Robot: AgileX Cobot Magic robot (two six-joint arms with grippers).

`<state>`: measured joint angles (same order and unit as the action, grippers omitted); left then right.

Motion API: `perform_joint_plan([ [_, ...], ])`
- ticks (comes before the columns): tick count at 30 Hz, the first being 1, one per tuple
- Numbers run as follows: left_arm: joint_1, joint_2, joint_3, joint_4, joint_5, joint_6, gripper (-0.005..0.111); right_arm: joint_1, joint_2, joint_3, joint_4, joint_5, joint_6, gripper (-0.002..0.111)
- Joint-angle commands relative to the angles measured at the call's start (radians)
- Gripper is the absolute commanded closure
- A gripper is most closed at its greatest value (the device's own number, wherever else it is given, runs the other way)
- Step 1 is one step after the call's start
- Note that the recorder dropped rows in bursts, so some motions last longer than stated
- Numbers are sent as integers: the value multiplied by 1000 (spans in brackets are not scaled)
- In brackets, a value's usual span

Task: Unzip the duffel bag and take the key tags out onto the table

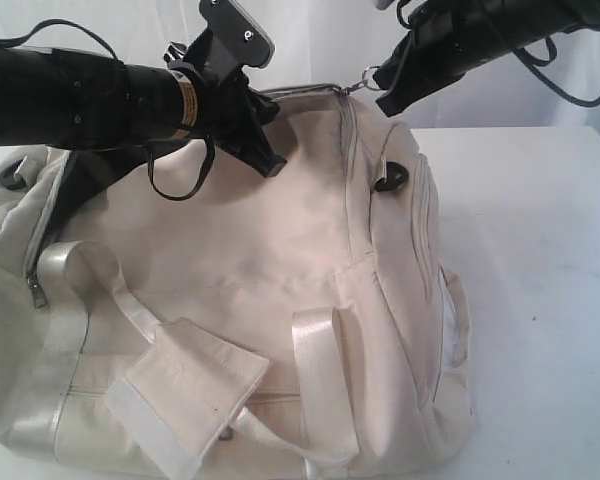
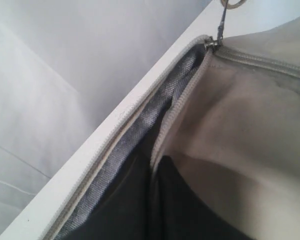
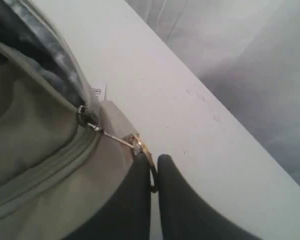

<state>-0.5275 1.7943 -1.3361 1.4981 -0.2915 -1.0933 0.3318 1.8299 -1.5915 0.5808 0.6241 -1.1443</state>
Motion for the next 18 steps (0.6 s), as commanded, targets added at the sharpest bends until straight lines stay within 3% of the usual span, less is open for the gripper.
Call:
perform_joint_plan([
  [1, 27, -9, 10, -10, 179, -8, 107, -72, -33, -12, -138, -155, 72, 108],
  [8, 27, -9, 10, -10, 168, -8, 107, -72, -33, -12, -60, -111, 74, 108],
  [16, 27, -15, 10, -3, -20, -6, 106, -72, -59, -12, 51, -73, 68, 108],
  [18, 27, -15, 10, 1, -47, -6, 101, -72, -70, -12, 55, -42, 68, 108],
])
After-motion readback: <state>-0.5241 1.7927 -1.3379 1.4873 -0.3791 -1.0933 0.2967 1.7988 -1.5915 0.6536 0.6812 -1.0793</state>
